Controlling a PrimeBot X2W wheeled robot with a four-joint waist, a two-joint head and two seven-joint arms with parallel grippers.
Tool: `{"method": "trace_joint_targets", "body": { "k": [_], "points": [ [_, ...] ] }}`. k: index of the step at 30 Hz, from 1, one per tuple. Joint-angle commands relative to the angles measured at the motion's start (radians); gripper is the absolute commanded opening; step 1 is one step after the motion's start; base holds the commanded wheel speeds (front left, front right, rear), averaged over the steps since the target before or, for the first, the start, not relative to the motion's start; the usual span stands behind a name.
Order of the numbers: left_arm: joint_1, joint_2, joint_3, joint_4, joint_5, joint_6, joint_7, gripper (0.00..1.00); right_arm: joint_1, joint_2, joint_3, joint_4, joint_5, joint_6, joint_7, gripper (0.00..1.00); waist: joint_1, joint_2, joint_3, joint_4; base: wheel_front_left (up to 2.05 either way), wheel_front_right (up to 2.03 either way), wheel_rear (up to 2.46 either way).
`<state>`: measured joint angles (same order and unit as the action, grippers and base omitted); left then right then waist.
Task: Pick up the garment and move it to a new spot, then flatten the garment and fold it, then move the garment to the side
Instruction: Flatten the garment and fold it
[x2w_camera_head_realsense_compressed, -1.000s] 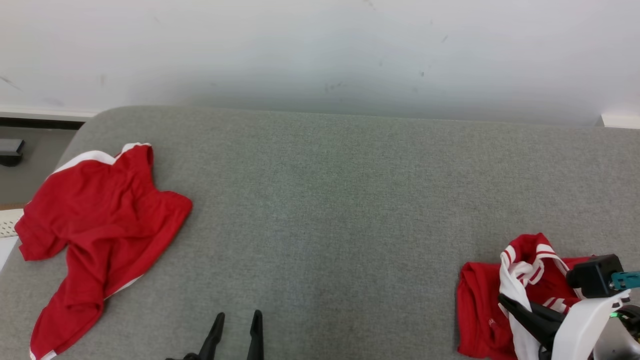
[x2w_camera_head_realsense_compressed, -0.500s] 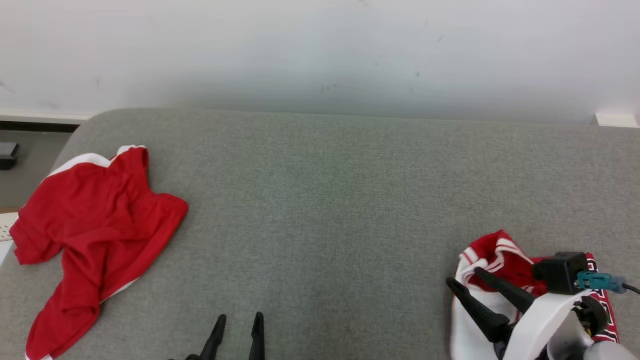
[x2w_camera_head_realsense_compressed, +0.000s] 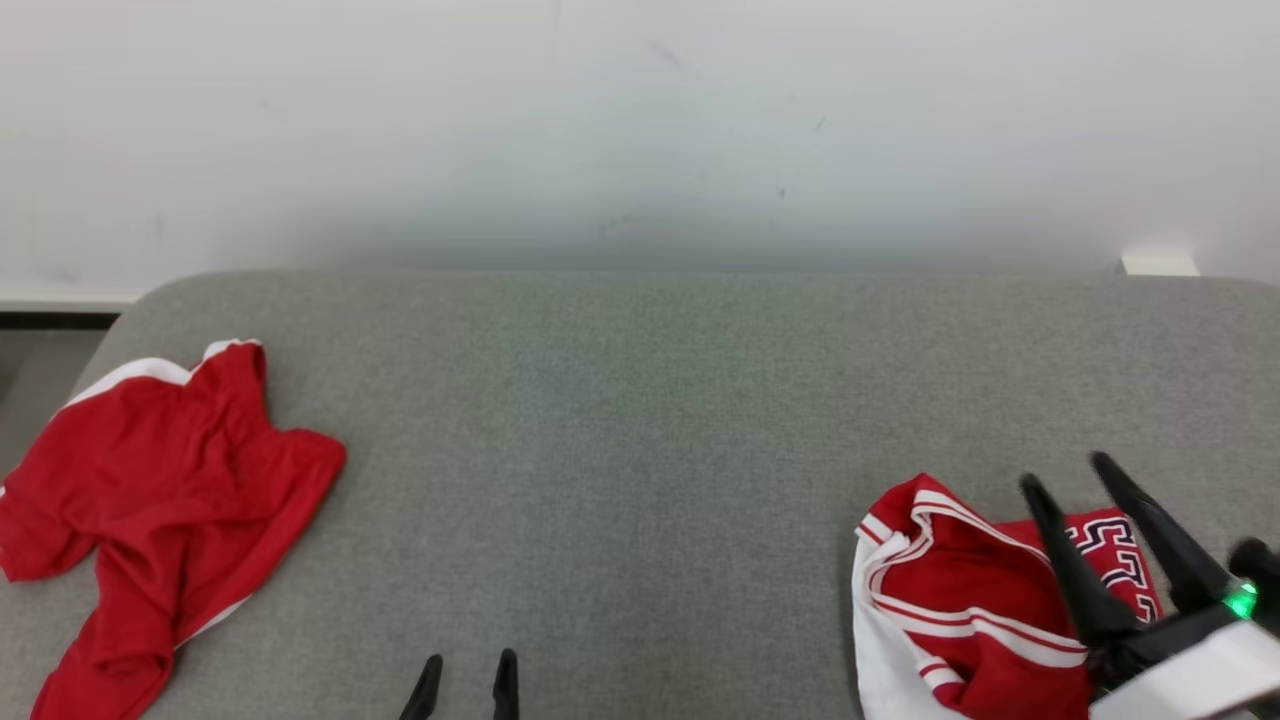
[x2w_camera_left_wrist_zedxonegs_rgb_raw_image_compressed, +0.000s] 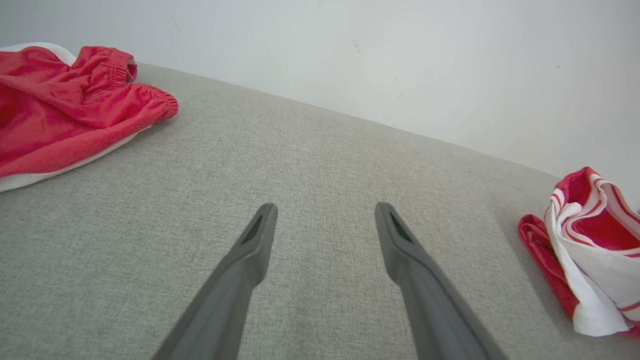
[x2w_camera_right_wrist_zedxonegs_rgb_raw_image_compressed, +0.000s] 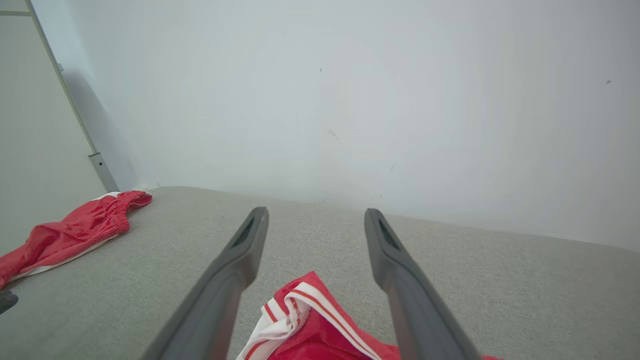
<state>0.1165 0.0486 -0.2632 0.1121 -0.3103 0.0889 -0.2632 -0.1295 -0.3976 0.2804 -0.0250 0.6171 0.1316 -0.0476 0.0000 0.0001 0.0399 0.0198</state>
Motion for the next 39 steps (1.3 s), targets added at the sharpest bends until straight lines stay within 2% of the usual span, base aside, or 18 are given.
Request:
{"method": "trace_joint_targets", "body": {
  "k": [1,6,14,20,21,22,23,24,31,35,39],
  "points": [
    [0.018,0.004,0.005,0.0,0.011,0.001,-0.002,1.0,0.031,0.005,-0.031,0.013,-0.024,-0.002,-0.023,1.0,0.0,-0.0001,-0.018,-0.011,0.0,0.0,0.0],
    [0.034,0.004,0.017,-0.001,0.017,-0.002,-0.002,1.0,0.128,0.025,-0.167,0.057,-0.15,-0.002,-0.124,1.0,0.0,-0.0001,-0.049,-0.024,0.0,0.0,0.0],
    [0.054,0.004,0.047,-0.003,0.037,-0.012,-0.002,1.0,0.251,0.116,-0.373,0.166,-0.288,-0.002,-0.211,1.0,0.0,-0.0001,-0.085,-0.032,0.0,0.0,0.0],
    [0.065,0.004,0.077,-0.003,0.05,-0.02,-0.002,1.0,0.276,0.158,-0.423,0.207,-0.314,-0.002,-0.217,1.0,0.0,-0.0001,-0.098,-0.031,0.0,0.0,0.0],
    [0.067,0.004,0.081,-0.003,0.051,-0.021,-0.002,1.0,0.276,0.163,-0.423,0.207,-0.317,-0.002,-0.217,0.85,0.0,-0.0001,-0.099,-0.03,0.0,0.0,0.0],
    [0.068,0.004,0.083,-0.003,0.052,-0.023,-0.002,1.0,0.272,0.169,-0.418,0.205,-0.311,-0.002,-0.217,0.46,0.0,-0.0001,-0.099,-0.029,0.0,0.0,0.0],
    [0.068,0.004,0.085,-0.002,0.053,-0.024,-0.002,1.0,0.269,0.169,-0.407,0.207,-0.305,-0.002,-0.217,0.14,0.0,-0.0001,-0.1,-0.028,0.0,0.0,0.0],
    [0.067,0.004,0.087,-0.001,0.054,-0.025,-0.002,1.0,0.263,0.166,-0.397,0.209,-0.304,-0.002,-0.217,0.0,0.0,-0.0001,-0.1,-0.027,0.0,0.0,0.0],
    [0.054,0.004,0.086,0.001,0.057,-0.03,-0.002,1.0,0.203,0.166,-0.285,0.268,-0.306,-0.002,-0.217,0.0,0.0,-0.0001,-0.089,-0.013,0.0,0.0,0.0],
    [0.041,0.003,0.079,0.002,0.058,-0.034,-0.002,1.0,0.126,0.176,-0.165,0.385,-0.326,-0.002,-0.216,0.0,0.0,-0.0001,-0.073,-0.001,0.0,0.0,0.0],
    [0.028,0.004,0.072,0.008,0.061,-0.036,-0.002,1.0,0.04,0.215,-0.052,0.521,-0.324,-0.002,-0.216,0.0,0.0,-0.0001,-0.059,0.019,0.0,0.0,0.0]
  ]
}}
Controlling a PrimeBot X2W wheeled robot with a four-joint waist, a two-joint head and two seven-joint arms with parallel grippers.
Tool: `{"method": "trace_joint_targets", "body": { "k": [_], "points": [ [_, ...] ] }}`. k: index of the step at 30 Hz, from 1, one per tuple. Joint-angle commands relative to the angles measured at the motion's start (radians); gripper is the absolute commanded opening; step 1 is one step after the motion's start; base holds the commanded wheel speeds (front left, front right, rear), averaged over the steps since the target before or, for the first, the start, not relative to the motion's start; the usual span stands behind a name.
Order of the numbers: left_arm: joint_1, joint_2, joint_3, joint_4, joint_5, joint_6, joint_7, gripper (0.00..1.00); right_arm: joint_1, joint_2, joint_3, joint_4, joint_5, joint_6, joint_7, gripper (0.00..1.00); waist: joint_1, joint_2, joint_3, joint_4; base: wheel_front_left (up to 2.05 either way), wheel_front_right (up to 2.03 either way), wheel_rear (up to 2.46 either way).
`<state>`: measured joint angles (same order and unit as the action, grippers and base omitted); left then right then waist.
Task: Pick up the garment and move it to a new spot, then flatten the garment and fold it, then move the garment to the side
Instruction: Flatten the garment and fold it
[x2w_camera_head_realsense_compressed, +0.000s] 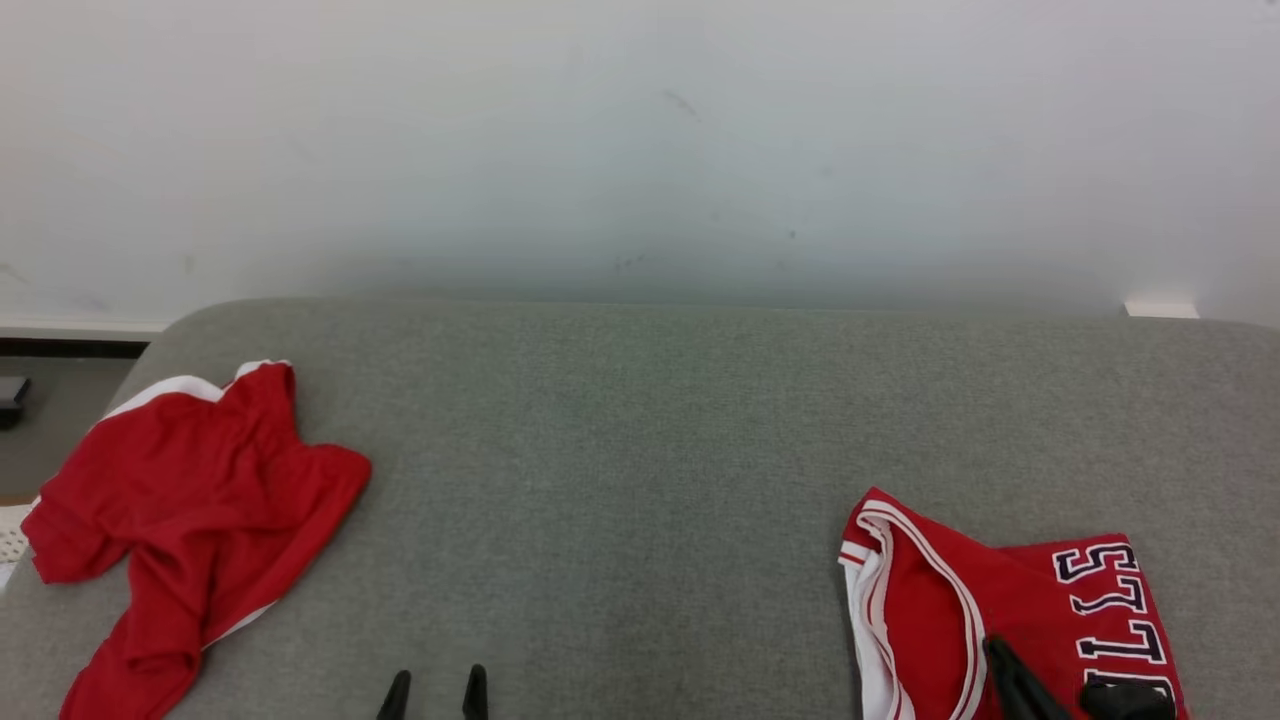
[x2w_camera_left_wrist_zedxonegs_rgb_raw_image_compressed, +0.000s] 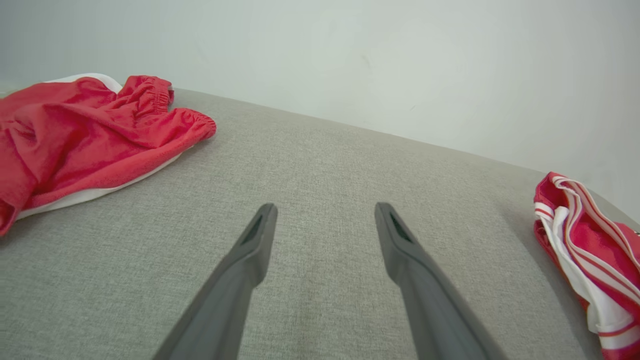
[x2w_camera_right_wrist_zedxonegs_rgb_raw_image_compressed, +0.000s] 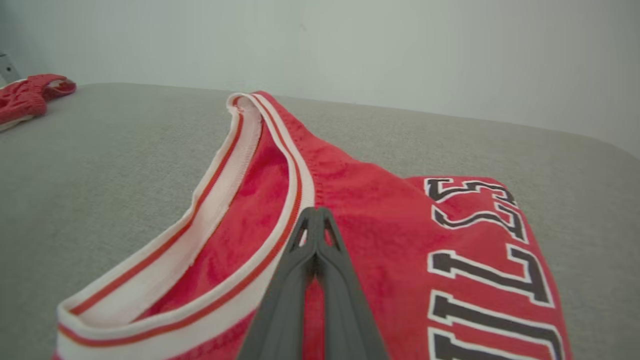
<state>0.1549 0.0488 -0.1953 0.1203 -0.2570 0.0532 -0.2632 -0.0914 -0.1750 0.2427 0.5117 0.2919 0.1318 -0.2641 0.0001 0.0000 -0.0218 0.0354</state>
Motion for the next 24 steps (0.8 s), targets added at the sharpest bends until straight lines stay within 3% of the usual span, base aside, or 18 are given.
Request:
{"method": "trace_joint_targets", "body": {
  "k": [1,6,17,23,24],
  "points": [
    [-0.011,0.003,0.003,0.001,0.006,0.0,-0.002,1.0,-0.017,0.001,0.004,0.015,0.0,-0.002,0.001,0.0,-0.0001,0.0,0.006,0.01,0.0,0.0,0.0],
    [-0.017,0.003,0.003,0.006,0.007,-0.001,-0.002,1.0,-0.066,0.048,0.104,0.116,0.007,-0.002,0.0,0.0,-0.0001,0.0,0.016,0.043,0.0,0.0,0.0],
    [-0.016,0.003,0.002,0.013,-0.002,0.001,-0.002,1.0,-0.104,0.088,0.252,0.203,0.046,-0.002,0.001,0.0,-0.0001,0.0,0.016,0.063,0.0,0.0,0.0],
    [-0.029,0.003,0.006,0.015,-0.001,-0.001,-0.002,1.0,-0.103,0.069,0.23,0.116,0.05,-0.002,0.0,0.0,-0.0001,0.0,0.006,0.043,0.0,0.0,0.0],
    [-0.029,0.003,0.008,0.015,0.001,-0.001,-0.002,1.0,-0.09,0.063,0.215,0.085,0.05,-0.002,0.0,0.2,-0.0001,0.0,0.003,0.038,0.0,0.0,0.0]
  ]
}}
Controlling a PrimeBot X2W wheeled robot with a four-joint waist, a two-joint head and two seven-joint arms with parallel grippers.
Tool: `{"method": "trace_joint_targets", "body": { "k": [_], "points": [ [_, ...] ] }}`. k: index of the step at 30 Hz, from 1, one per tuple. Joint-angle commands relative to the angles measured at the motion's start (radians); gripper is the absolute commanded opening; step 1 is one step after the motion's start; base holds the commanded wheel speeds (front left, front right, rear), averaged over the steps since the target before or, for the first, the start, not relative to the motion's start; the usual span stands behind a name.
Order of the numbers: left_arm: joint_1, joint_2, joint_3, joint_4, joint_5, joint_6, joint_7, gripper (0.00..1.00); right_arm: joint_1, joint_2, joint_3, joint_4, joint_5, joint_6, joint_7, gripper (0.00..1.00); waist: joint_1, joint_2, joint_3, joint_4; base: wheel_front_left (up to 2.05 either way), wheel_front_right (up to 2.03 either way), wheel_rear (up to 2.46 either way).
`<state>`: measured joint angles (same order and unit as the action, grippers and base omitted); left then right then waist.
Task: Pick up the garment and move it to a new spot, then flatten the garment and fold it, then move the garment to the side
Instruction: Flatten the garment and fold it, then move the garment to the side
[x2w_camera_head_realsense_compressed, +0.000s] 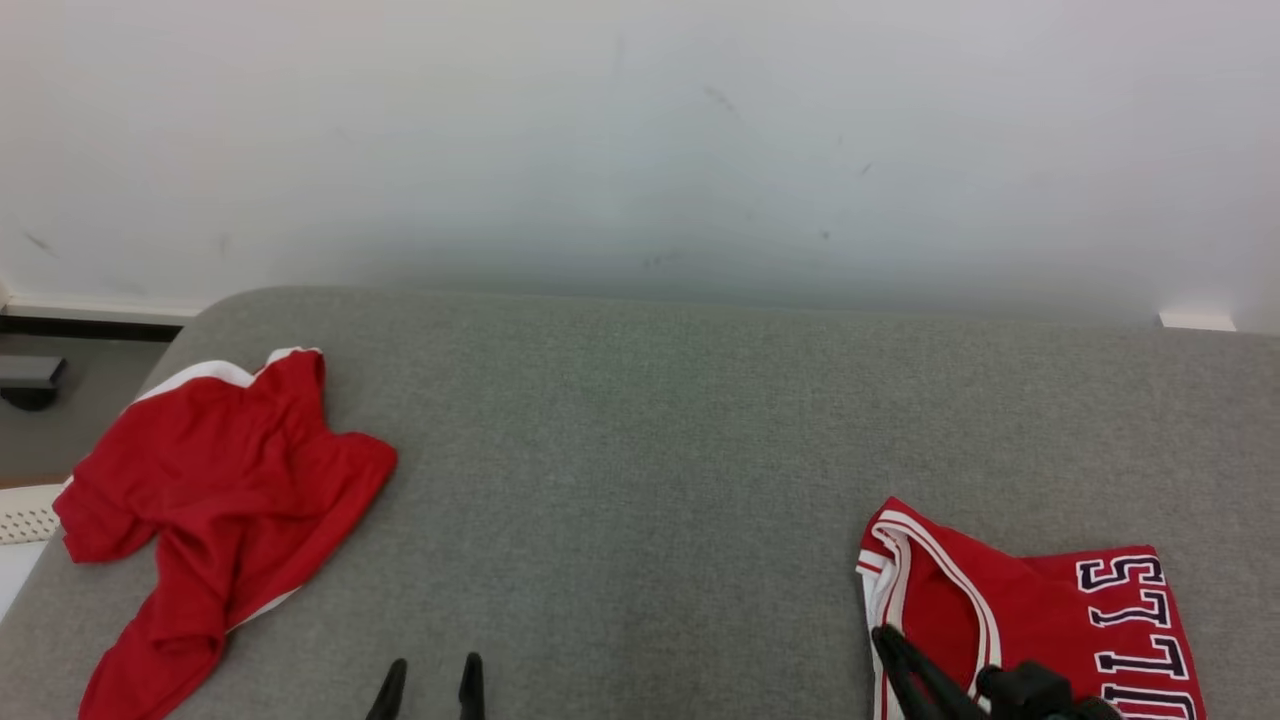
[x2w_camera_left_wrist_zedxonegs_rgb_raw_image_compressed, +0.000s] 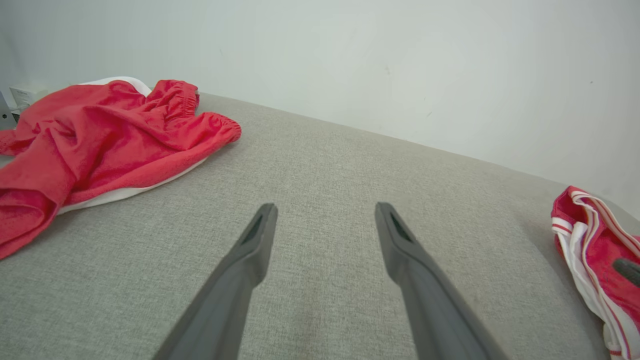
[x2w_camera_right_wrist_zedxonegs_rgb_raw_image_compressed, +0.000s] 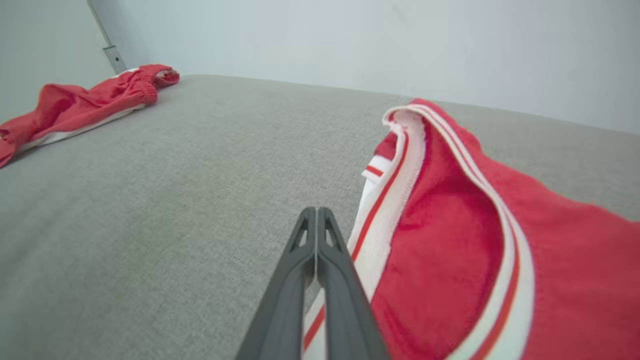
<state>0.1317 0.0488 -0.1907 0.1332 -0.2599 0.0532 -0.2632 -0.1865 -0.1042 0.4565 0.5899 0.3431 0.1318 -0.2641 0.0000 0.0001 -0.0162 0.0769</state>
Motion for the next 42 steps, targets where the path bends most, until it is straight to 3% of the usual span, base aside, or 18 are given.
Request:
{"method": "trace_joint_targets", "body": {
  "k": [1,2,3,11,18,25,35,39,42],
  "points": [
    [-0.006,0.003,0.006,0.003,0.005,-0.002,-0.002,1.0,0.018,-0.018,-0.012,-0.027,-0.008,-0.002,0.0,0.31,0.0,-0.0001,-0.006,-0.007,0.0,0.0,0.0],
    [-0.007,0.003,0.008,0.002,0.005,-0.002,-0.002,1.0,0.033,-0.028,-0.034,-0.065,-0.012,-0.002,0.0,0.89,0.0,-0.0001,-0.009,-0.012,0.0,0.0,0.0],
    [-0.009,0.003,0.011,0.002,0.006,-0.003,-0.002,1.0,0.048,-0.034,-0.054,-0.105,-0.008,-0.002,0.0,1.0,0.0,-0.0001,-0.013,-0.017,0.0,0.0,0.0],
    [0.006,0.004,0.008,0.03,0.02,-0.024,-0.002,1.0,0.18,-0.118,-0.234,-0.382,0.0,-0.002,0.001,1.0,0.0,-0.0001,-0.046,-0.059,0.0,0.0,0.0],
    [0.026,0.003,0.009,0.05,0.027,-0.031,-0.002,1.0,0.288,-0.155,-0.393,-0.475,0.012,-0.002,0.0,1.0,0.0,-0.0001,-0.072,-0.074,0.0,0.0,0.0],
    [0.032,0.003,0.002,0.068,0.021,-0.034,-0.002,1.0,0.359,-0.123,-0.456,-0.452,0.029,-0.002,0.0,1.0,0.0,-0.0001,-0.074,-0.079,0.0,0.0,0.0],
    [0.026,0.003,0.005,0.073,0.023,-0.036,-0.002,1.0,0.335,-0.106,-0.457,-0.407,0.052,-0.002,0.0,1.0,0.0,-0.0001,-0.06,-0.081,0.0,0.0,0.0],
    [0.026,0.003,0.006,0.069,0.019,-0.033,-0.002,1.0,0.308,-0.143,-0.427,-0.37,0.123,-0.002,0.001,1.0,0.0,-0.0001,-0.048,-0.09,0.0,0.0,0.0],
    [0.017,0.003,0.004,0.069,0.025,-0.034,-0.002,1.0,0.249,-0.219,-0.394,-0.339,0.224,-0.002,0.069,1.0,0.0,-0.0001,-0.029,-0.1,0.0,0.0,0.0]
  ]
}}
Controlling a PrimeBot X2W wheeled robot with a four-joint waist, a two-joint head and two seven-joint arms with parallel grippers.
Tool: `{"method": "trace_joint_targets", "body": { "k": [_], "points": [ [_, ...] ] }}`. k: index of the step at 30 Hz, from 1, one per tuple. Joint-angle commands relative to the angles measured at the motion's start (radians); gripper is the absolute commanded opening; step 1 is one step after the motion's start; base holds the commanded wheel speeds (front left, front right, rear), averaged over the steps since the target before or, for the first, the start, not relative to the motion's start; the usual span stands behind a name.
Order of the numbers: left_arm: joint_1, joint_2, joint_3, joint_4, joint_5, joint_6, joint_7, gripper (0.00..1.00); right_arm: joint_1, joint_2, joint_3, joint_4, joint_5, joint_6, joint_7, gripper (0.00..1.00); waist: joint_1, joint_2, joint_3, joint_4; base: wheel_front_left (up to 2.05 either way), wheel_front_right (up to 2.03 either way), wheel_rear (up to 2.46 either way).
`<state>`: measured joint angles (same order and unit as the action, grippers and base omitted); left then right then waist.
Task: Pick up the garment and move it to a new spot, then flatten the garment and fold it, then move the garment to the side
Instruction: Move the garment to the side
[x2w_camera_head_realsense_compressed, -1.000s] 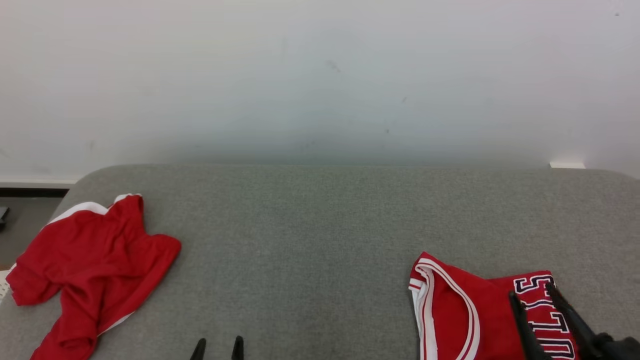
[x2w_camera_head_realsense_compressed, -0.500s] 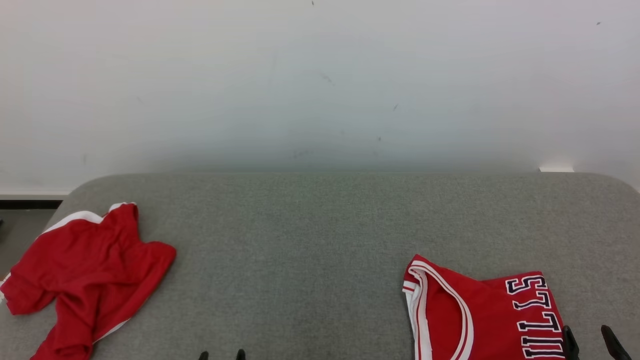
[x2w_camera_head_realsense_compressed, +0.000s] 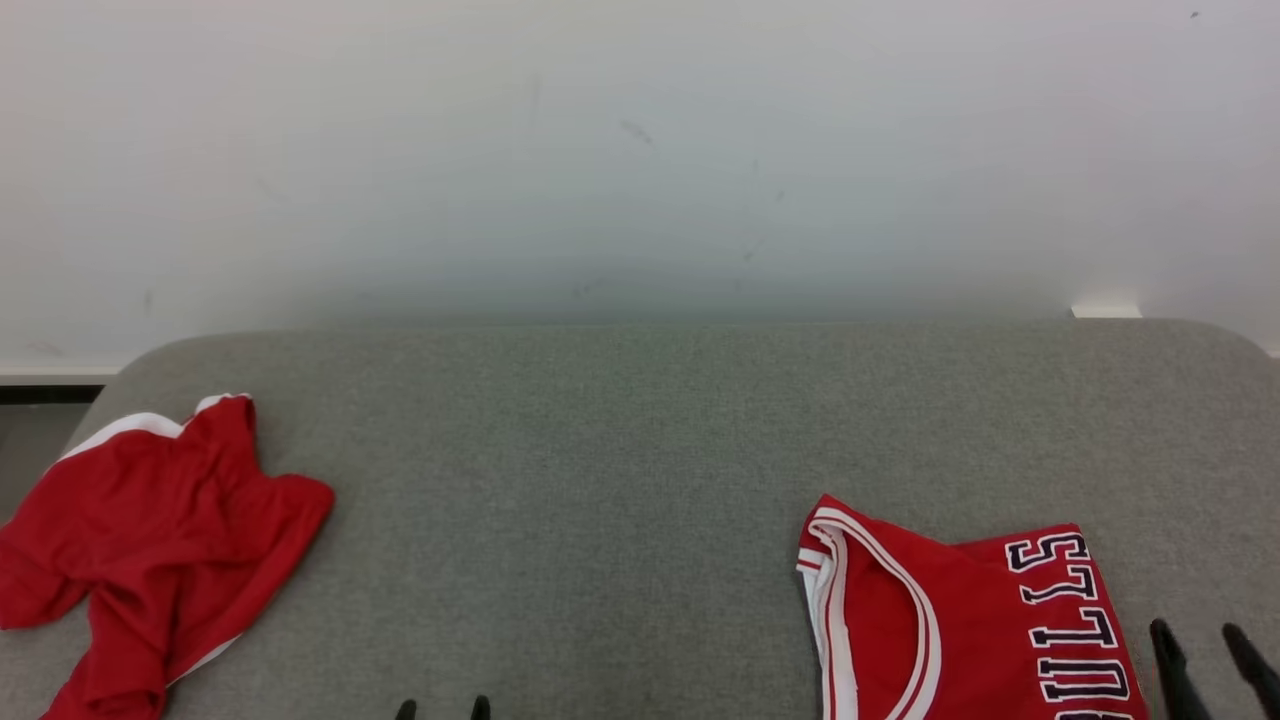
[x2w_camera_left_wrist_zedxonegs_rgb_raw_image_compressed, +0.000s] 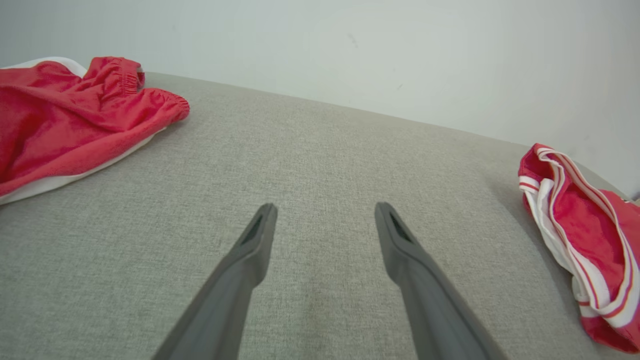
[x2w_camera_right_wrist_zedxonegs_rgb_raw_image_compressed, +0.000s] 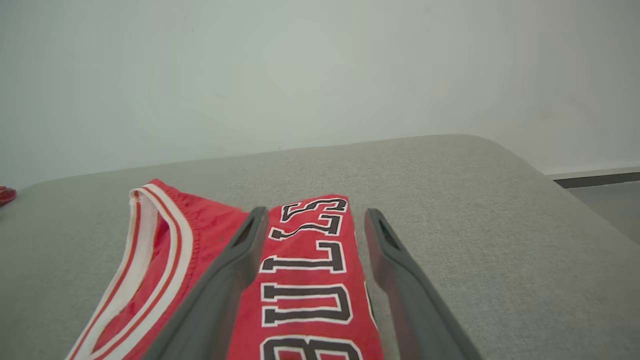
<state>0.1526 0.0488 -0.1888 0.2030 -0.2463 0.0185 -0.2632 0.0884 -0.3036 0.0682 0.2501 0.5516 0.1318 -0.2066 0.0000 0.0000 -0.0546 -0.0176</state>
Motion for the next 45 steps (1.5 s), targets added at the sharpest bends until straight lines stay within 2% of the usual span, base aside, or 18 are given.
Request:
{"method": "trace_joint_targets", "body": {
  "k": [1,6,10,14,19,30,31,32,33,40,45],
  "points": [
    [-0.009,0.003,0.003,-0.001,0.015,0.0,-0.002,1.0,-0.043,-0.043,0.01,0.01,0.057,-0.002,0.074,1.0,0.0,0.0,0.017,-0.009,0.0,0.0,0.0],
    [-0.038,0.003,-0.005,-0.001,0.027,-0.01,-0.002,1.0,-0.153,-0.213,0.111,0.027,0.217,-0.002,0.375,1.0,0.0,0.0,0.073,-0.016,0.0,0.0,0.0],
    [-0.075,0.003,-0.024,-0.003,0.028,-0.016,-0.002,1.0,-0.223,-0.274,0.172,0.075,0.285,-0.002,0.497,1.0,0.0,0.0,0.121,0.012,0.0,0.0,0.0],
    [-0.102,0.004,-0.034,-0.003,0.015,-0.012,-0.002,1.0,-0.276,-0.263,0.214,0.13,0.373,-0.002,0.534,1.0,0.0,0.0,0.152,0.046,0.0,0.0,0.0],
    [-0.117,0.004,-0.043,0.0,0.009,-0.011,-0.002,1.0,-0.319,-0.26,0.268,0.228,0.408,-0.002,0.533,1.0,0.0,0.0,0.167,0.091,0.0,0.0,0.0],
    [-0.125,0.003,-0.05,-0.002,0.007,-0.009,-0.002,1.0,-0.354,-0.209,0.334,0.374,0.487,-0.002,0.567,1.0,0.0,0.0,0.172,0.122,0.0,0.0,0.0],
    [-0.128,0.003,-0.05,-0.003,0.006,-0.01,-0.002,1.0,-0.357,-0.203,0.341,0.375,0.497,-0.002,0.575,0.76,0.0,0.0,0.174,0.122,0.0,0.0,0.0],
    [-0.13,0.003,-0.052,-0.005,0.006,-0.01,-0.002,1.0,-0.361,-0.198,0.349,0.368,0.508,-0.002,0.575,0.4,0.0,0.0,0.177,0.122,0.0,0.0,0.0],
    [-0.131,0.003,-0.053,-0.006,0.006,-0.01,-0.002,1.0,-0.366,-0.194,0.353,0.36,0.52,-0.001,0.569,0.0,0.0,0.0,0.179,0.122,0.0,0.0,0.0],
    [-0.138,0.004,-0.059,-0.012,-0.002,-0.001,-0.002,1.0,-0.416,-0.225,0.392,0.275,0.554,0.0,0.489,0.0,0.0,0.0,0.189,0.111,0.0,0.0,0.0],
    [-0.13,0.003,-0.058,-0.019,-0.01,0.003,-0.002,1.0,-0.477,-0.248,0.435,0.254,0.533,0.0,0.431,0.0,0.0,0.0,0.197,0.055,0.0,0.0,0.0]
  ]
}}
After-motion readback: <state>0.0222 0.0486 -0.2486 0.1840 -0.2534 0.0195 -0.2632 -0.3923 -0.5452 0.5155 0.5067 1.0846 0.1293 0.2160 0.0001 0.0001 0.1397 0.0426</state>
